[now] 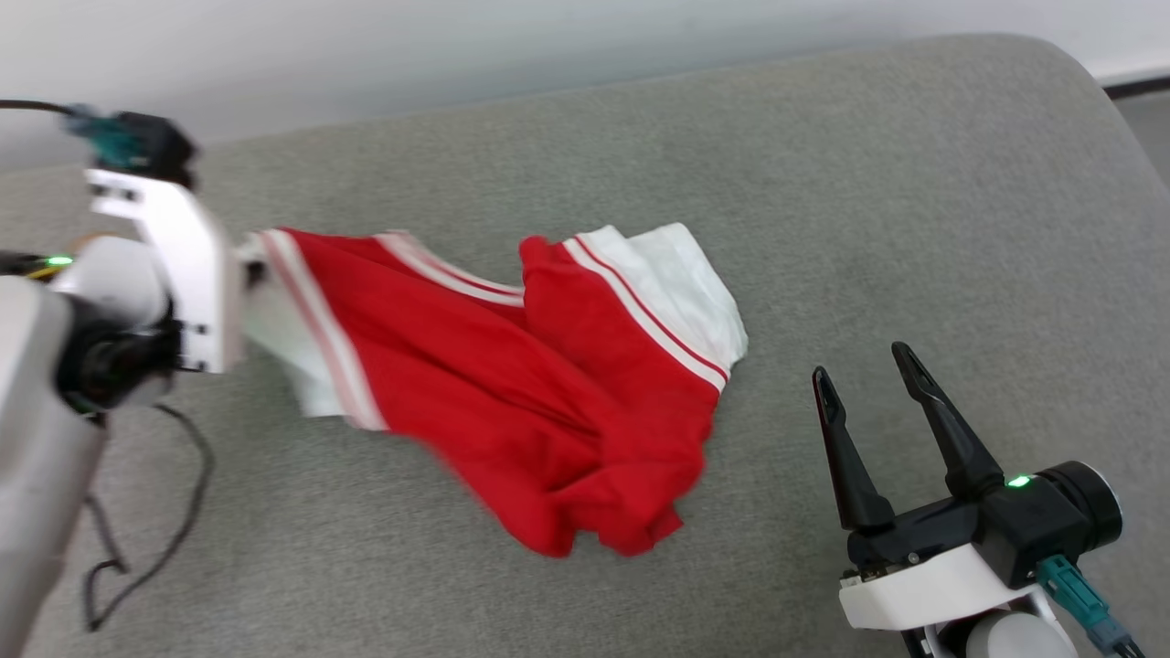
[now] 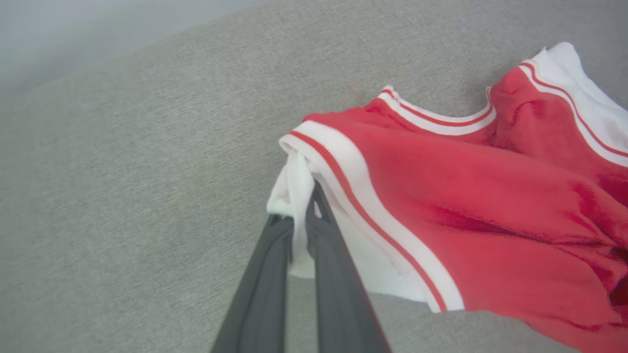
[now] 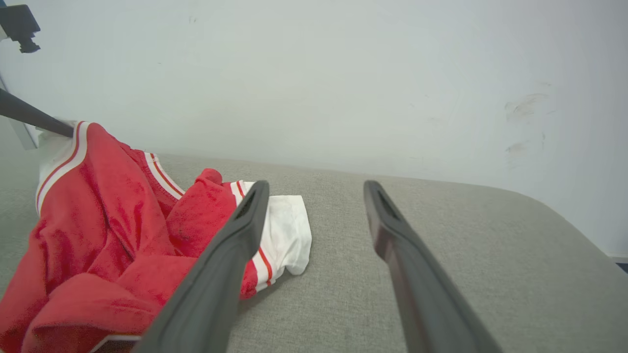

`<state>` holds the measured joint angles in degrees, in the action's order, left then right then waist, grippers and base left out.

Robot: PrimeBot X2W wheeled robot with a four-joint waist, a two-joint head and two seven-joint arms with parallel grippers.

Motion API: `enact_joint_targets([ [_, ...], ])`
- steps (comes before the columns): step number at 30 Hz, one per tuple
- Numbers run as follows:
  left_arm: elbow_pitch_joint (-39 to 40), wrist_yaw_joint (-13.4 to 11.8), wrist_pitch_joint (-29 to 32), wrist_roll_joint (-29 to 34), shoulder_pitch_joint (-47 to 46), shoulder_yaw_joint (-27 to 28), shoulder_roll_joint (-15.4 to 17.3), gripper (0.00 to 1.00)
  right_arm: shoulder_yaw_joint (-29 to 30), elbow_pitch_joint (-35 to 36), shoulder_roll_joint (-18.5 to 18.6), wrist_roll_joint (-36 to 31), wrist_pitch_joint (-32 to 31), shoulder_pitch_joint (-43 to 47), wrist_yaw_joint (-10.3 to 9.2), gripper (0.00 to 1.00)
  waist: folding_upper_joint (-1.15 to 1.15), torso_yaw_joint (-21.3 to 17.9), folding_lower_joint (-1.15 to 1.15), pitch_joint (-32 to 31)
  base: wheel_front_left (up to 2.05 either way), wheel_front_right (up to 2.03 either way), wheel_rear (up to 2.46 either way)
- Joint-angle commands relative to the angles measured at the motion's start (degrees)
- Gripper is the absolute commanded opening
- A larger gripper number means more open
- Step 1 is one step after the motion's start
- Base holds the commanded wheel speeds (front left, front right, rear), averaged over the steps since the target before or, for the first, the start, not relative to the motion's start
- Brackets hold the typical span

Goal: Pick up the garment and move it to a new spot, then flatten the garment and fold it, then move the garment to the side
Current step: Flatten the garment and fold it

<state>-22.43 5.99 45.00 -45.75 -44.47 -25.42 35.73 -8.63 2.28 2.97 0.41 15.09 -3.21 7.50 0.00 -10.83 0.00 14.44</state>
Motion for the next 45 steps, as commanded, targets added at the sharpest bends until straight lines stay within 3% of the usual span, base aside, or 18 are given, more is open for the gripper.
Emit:
enact_joint_targets([
  [1,0.1,-0.5,-0.6,0.4,0.9,0.5,0.7,0.00,0.1,0.0,-0.2,-0.3,0.1,0.5,-0.02,1.00,0.00,1.1,0.00,-0.9,0.00,0.00,0.00],
  [6,-0.1,-3.8,-2.8,2.8,4.4,1.5,4.4,0.00,0.1,-0.2,-0.2,-0.5,0.1,0.8,-0.02,1.00,0.00,2.0,0.00,-1.3,0.00,0.00,0.00],
  [10,-0.2,-3.4,-2.4,4.7,8.7,-1.3,5.5,0.00,0.0,-0.5,-0.2,-0.6,0.1,0.9,-0.02,1.00,0.00,2.3,0.00,-1.6,0.00,0.00,0.00],
  [11,0.1,-3.8,-3.4,5.0,9.4,-1.5,5.2,0.59,0.1,-0.6,-0.2,-0.6,0.1,1.0,-0.02,1.00,0.00,2.4,0.00,-1.7,0.00,0.00,0.00],
  [12,0.1,-4.3,-5.1,5.4,10.2,-1.5,4.5,1.00,0.2,-0.7,-0.2,-0.5,0.1,1.0,-0.02,1.00,0.00,2.6,0.00,-1.9,0.00,0.00,0.00],
  [21,0.2,-6.5,-31.8,10.8,15.8,-1.4,-3.4,1.00,2.7,-0.3,0.0,-1.6,0.1,2.3,-0.02,1.00,0.00,5.8,0.00,-5.7,0.00,0.00,0.00],
  [29,4.1,-10.7,-57.0,13.9,24.6,1.0,-9.3,1.00,5.6,0.8,1.7,-1.8,0.1,4.8,-0.02,1.00,0.00,9.9,0.00,-9.7,0.00,0.00,0.00],
  [33,9.6,-13.4,-60.0,16.4,30.3,1.9,-12.0,1.00,5.6,-0.3,4.0,-1.1,-1.8,5.0,-0.02,1.00,0.00,11.9,0.00,-10.0,0.00,0.00,0.00],
  [37,17.5,-15.6,-60.2,18.7,35.7,6.4,-15.8,1.00,2.6,-1.1,8.2,2.7,-9.2,2.0,-0.02,1.00,0.00,13.8,0.00,-9.3,0.00,0.00,0.00],
  [45,23.0,-12.7,-60.2,24.3,40.0,10.4,-20.0,1.00,-8.5,-6.1,21.1,16.3,-37.0,-11.1,-0.03,1.00,0.00,17.7,0.00,-5.1,0.00,0.00,0.00],
])
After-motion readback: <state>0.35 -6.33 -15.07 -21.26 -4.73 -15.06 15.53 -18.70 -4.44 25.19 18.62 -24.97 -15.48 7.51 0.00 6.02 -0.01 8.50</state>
